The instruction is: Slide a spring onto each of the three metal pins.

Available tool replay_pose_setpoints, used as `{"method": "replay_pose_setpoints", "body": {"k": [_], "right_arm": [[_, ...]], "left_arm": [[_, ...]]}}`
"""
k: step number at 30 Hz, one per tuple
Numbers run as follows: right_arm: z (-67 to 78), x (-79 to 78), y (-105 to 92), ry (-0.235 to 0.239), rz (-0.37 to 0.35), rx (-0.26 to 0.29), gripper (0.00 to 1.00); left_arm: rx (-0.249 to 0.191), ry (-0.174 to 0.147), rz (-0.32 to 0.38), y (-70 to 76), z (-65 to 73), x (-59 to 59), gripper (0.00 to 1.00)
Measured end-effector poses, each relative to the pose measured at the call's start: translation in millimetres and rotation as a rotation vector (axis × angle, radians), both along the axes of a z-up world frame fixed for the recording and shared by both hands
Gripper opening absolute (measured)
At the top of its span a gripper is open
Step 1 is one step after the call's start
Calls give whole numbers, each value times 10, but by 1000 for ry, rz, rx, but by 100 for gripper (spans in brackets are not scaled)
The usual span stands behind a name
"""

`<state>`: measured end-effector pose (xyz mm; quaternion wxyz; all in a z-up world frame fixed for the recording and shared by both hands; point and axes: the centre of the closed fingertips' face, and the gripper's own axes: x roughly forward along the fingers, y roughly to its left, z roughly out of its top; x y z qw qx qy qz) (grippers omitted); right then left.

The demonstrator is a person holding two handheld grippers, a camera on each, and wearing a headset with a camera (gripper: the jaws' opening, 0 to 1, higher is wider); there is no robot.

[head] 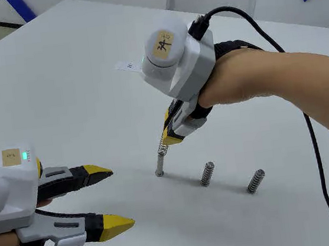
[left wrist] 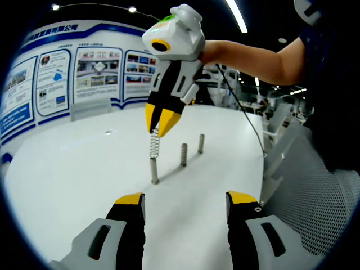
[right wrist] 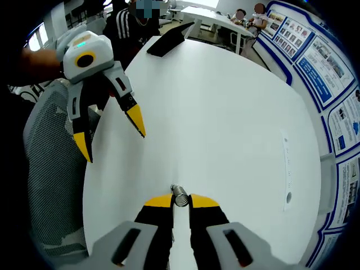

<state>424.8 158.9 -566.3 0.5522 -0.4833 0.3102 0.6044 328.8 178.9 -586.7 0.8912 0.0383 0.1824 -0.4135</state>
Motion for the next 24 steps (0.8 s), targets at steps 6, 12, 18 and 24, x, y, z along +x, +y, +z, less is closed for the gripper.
{"method": "replay_pose_setpoints", "body": {"k": [6, 12, 18, 24], "right_arm": [[-37, -3, 6, 7, -2, -8, 11], [-121, 21, 39, 14, -2, -24, 11], [-213, 16, 68, 30, -1, -45, 11], [-366, 24, 74, 45, -6, -72, 11]], "left_arm": [[-4, 3, 3, 10, 0, 5, 60], [-3, 7, 9, 27, -17, 1, 60], [-1, 14, 11, 35, -35, -2, 60], [-1, 18, 12, 37, -40, 5, 60]]}}
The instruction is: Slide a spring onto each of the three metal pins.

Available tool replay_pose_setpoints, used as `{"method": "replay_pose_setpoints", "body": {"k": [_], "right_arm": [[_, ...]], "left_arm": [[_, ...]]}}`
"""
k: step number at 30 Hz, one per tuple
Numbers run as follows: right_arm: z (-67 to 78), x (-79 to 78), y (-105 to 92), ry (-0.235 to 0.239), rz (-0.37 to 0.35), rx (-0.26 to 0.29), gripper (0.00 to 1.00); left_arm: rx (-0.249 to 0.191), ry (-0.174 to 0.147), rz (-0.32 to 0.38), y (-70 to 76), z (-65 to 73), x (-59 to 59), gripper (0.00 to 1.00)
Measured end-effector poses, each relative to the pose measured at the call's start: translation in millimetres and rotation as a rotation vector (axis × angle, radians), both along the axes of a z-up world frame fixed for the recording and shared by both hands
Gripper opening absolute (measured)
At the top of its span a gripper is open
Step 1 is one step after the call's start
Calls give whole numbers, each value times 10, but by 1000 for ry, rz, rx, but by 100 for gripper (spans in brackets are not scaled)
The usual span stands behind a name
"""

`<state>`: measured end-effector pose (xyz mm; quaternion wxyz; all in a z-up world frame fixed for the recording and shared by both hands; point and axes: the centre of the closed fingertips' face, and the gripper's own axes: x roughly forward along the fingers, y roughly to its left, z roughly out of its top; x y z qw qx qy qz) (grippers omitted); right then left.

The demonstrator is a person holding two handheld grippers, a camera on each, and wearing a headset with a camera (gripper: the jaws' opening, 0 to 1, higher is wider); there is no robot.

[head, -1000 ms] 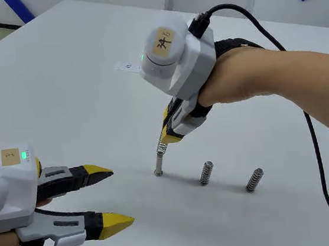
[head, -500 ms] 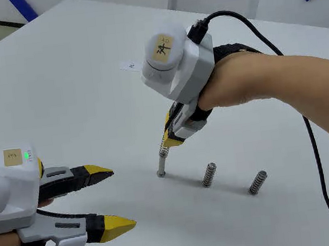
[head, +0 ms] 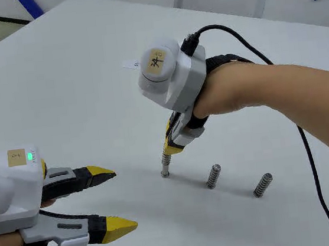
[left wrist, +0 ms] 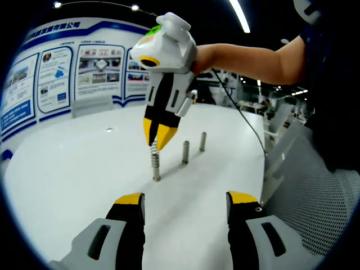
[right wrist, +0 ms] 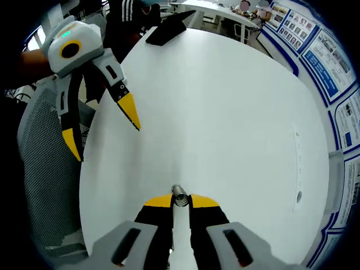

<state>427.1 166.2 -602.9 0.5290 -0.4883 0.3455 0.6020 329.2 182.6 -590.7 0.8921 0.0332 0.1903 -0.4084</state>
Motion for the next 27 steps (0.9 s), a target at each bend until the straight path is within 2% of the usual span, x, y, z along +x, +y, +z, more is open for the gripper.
{"method": "replay_pose_setpoints", "body": {"k": [15, 24, 27], "right_arm": [[-261, -54, -32, 11, 2, -52, 11], [-239, -45, -28, 21, -16, -23, 12], [-223, -45, -42, 23, -26, -2, 16]], "left_arm": [[3, 8, 8, 24, -27, -15, 59], [4, 7, 6, 16, -19, -1, 59], [6, 6, 3, 10, -15, 5, 59]]}}
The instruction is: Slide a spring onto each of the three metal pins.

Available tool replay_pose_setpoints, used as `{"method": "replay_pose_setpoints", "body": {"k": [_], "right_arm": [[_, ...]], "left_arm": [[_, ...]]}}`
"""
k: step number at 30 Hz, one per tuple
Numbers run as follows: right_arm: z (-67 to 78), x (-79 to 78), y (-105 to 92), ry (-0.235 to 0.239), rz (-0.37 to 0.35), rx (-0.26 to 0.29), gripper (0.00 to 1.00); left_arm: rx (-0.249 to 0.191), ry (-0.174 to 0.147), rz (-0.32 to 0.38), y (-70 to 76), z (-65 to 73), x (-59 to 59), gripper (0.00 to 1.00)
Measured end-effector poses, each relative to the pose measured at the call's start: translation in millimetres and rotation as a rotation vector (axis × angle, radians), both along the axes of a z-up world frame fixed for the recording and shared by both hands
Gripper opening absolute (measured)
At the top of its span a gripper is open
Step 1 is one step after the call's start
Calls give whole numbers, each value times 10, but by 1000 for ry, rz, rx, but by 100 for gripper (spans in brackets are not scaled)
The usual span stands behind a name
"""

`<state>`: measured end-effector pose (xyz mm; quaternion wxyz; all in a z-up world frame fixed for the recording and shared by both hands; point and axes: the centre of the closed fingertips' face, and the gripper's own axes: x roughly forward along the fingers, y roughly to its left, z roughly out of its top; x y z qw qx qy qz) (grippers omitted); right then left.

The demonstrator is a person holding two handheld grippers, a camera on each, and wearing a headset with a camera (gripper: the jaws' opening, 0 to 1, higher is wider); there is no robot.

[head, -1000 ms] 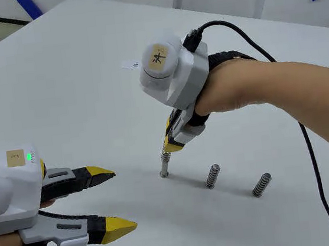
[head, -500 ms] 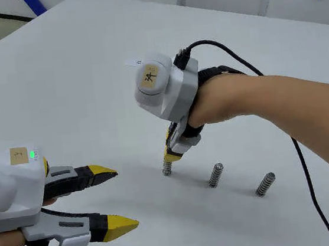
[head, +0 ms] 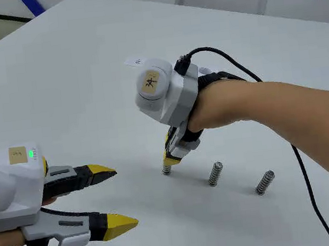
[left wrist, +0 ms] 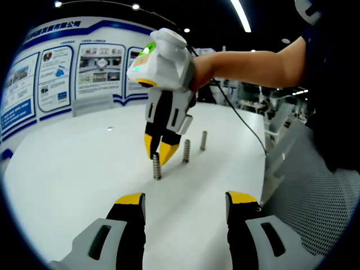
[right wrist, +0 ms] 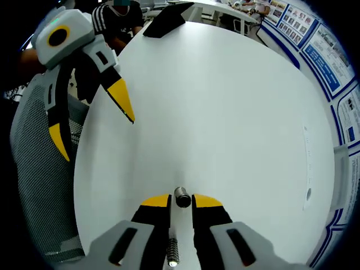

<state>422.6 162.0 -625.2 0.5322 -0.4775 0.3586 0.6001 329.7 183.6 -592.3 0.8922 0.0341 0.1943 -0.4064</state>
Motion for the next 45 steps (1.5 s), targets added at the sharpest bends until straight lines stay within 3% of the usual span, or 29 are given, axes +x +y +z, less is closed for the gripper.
{"method": "replay_pose_setpoints", "body": {"k": [13, 17, 24, 45], "right_arm": [[115, 53, -208, -6, -61, 82, 24], [141, 58, -261, 19, -103, 137, 29], [181, 48, -394, 13, -125, 185, 37], [320, 187, -758, -16, -297, 367, 55]], "left_arm": [[2, -1, -5, -15, 26, 39, 59], [2, 0, -7, -30, 35, 57, 60], [-3, 1, -8, -49, 41, 70, 60], [-20, 5, -6, -74, 72, 144, 61]]}}
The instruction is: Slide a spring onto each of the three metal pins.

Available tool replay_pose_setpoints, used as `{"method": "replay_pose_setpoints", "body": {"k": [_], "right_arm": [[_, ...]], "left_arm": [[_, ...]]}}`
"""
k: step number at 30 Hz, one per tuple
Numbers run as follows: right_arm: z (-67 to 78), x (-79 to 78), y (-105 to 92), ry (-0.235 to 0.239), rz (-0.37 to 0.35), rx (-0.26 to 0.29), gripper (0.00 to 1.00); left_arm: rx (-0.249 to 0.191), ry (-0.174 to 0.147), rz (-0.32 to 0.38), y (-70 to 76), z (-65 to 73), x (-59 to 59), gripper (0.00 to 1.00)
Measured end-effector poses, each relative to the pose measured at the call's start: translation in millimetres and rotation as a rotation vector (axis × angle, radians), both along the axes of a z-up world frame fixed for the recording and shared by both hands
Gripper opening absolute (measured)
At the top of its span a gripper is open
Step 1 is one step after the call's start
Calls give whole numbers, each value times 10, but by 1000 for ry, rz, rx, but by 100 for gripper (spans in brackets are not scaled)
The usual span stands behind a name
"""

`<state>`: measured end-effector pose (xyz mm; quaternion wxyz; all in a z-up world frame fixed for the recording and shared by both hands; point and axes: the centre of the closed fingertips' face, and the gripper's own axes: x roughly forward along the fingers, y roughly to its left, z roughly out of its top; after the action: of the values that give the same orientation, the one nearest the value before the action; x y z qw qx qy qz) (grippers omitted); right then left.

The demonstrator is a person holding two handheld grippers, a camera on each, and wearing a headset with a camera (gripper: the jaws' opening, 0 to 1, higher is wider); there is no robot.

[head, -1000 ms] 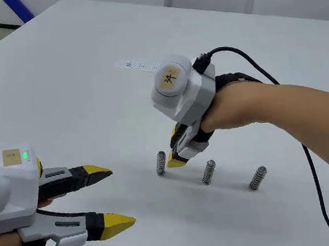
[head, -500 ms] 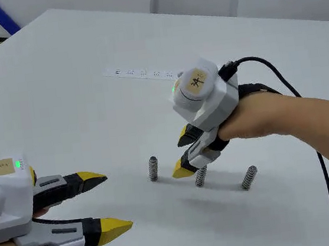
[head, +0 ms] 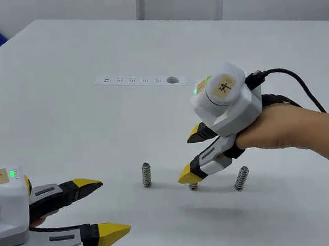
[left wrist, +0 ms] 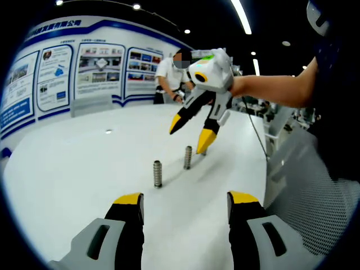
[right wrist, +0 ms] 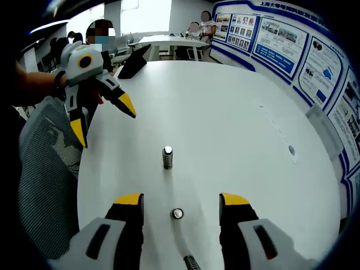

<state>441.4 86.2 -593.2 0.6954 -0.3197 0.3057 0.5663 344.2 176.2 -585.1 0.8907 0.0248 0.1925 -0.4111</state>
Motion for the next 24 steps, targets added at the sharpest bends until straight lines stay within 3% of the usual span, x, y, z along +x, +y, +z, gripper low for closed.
{"method": "replay_pose_setpoints", "body": {"k": [24], "right_arm": [[314, -36, -610, -63, -207, 236, 66]], "left_arm": [[5, -6, 0, -32, 36, 36, 64]]}}
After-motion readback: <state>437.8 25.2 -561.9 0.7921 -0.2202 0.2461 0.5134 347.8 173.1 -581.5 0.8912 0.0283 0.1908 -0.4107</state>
